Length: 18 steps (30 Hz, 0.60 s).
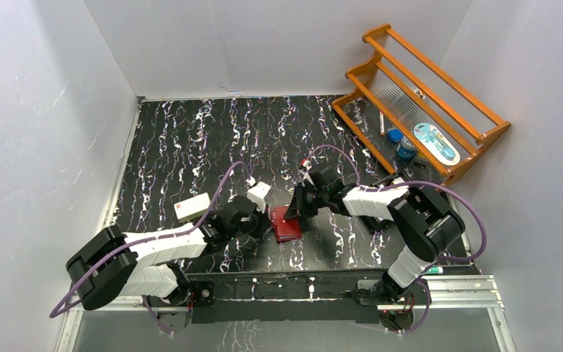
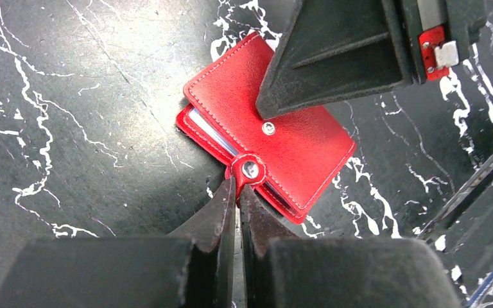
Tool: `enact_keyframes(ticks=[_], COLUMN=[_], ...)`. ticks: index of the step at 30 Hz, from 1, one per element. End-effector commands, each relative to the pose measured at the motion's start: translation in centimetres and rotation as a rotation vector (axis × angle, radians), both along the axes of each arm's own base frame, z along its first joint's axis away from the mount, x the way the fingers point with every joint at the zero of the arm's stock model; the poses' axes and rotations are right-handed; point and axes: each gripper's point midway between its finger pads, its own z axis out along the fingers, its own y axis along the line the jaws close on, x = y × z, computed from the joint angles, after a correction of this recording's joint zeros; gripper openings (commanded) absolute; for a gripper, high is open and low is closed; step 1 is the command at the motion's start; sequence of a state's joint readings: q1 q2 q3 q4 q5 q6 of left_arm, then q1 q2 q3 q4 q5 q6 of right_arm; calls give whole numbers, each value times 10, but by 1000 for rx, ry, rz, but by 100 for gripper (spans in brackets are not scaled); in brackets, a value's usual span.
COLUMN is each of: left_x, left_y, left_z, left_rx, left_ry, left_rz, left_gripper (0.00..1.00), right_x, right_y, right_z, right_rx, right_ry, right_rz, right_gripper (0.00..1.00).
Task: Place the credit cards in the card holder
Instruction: Adjust the snap button on the card holder.
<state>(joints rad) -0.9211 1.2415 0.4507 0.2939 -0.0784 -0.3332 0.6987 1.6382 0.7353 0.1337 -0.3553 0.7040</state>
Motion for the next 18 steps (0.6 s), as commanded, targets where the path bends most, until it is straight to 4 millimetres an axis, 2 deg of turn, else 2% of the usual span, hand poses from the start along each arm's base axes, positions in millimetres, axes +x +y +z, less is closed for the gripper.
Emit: enact_keyframes(ticks=[1,4,10,15,18], left_x=[12,13,9,6,5], left_y=[-12,-12,-29,-38,-40], left_z=[39,40,38,38,36], left_rx=[-199,-217,-215,-203,-204], left_ry=[-31,-29,-18,10,25], left_rz=[80,90,-2,-45,-55], left_gripper=[0,0,0,13,17], right_x=[-16,-14,-12,-11,-10], right_y=[-46,-45,-33,-16,-11], right_z=[-52,-51,-37,-10,4], right_rx=[-240,-237,-169,-37,13], right_ry=[64,62,56,36,32], right_rz=[-47,-45,-40,-31,-41], right_gripper=[16,16,17,25,27])
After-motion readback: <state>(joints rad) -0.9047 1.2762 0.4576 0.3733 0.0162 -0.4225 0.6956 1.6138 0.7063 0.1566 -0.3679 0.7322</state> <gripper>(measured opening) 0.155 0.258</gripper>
